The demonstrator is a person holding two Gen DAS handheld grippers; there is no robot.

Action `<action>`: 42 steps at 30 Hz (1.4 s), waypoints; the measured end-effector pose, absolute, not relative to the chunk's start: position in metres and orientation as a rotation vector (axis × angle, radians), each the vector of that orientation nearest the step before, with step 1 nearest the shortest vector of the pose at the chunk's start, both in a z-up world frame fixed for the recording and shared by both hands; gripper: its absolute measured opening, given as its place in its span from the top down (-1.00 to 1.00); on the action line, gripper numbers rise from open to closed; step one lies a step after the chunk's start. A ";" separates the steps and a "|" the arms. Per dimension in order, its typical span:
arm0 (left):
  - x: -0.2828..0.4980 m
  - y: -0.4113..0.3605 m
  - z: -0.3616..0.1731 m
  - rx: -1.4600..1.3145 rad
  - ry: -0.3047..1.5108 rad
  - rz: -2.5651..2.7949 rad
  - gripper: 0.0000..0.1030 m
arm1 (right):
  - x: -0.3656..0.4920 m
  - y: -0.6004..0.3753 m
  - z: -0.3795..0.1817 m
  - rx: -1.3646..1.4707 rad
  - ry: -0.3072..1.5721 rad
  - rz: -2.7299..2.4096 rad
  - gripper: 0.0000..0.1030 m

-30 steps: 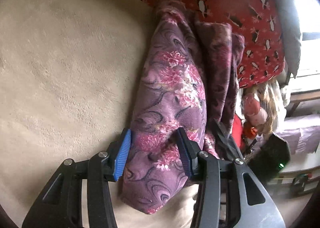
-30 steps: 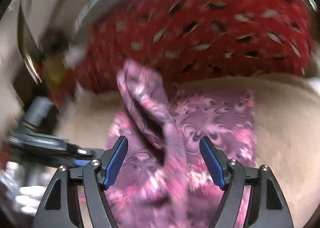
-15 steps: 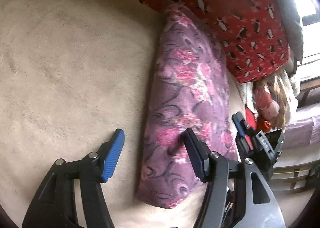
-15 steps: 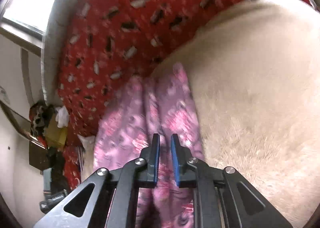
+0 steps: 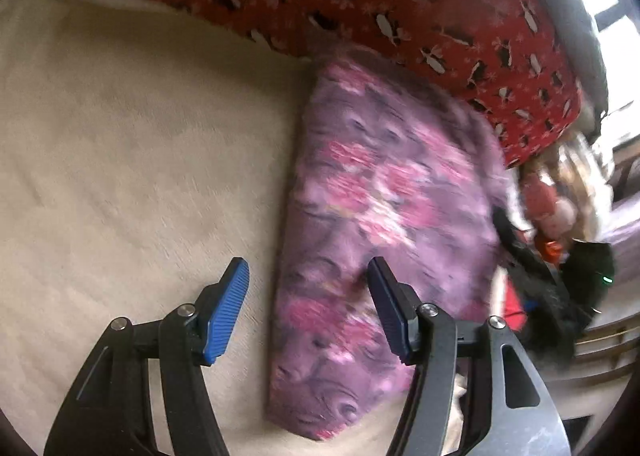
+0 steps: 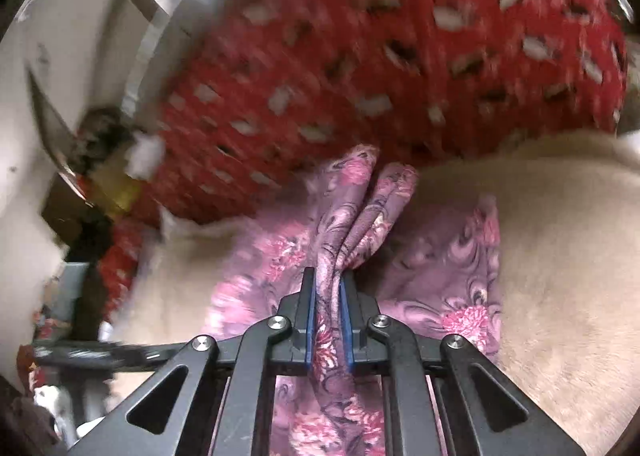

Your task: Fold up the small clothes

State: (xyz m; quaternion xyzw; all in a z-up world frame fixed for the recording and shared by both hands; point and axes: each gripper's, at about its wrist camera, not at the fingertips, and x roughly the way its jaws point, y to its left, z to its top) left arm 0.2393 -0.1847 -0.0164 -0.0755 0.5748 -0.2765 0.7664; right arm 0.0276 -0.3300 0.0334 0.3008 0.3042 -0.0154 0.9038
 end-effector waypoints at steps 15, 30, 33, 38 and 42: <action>0.257 -0.202 -0.002 -0.108 1.199 -0.544 -0.56 | 0.014 -0.372 0.019 0.764 0.680 -0.153 0.07; 0.271 -0.215 -0.029 -0.140 1.264 -0.506 -0.58 | 0.037 -0.375 -0.006 0.769 0.827 -0.251 0.83; 0.261 -0.221 -0.026 -0.081 1.214 -0.486 -0.58 | 0.013 -0.376 0.007 0.708 0.734 -0.229 0.87; 0.258 -0.227 -0.027 -0.047 1.210 -0.472 -0.58 | 0.008 -0.379 -0.011 0.675 0.830 -0.283 0.86; 0.255 -0.226 -0.025 -0.028 1.208 -0.465 -0.58 | -0.023 -0.373 0.014 0.771 0.716 -0.224 0.71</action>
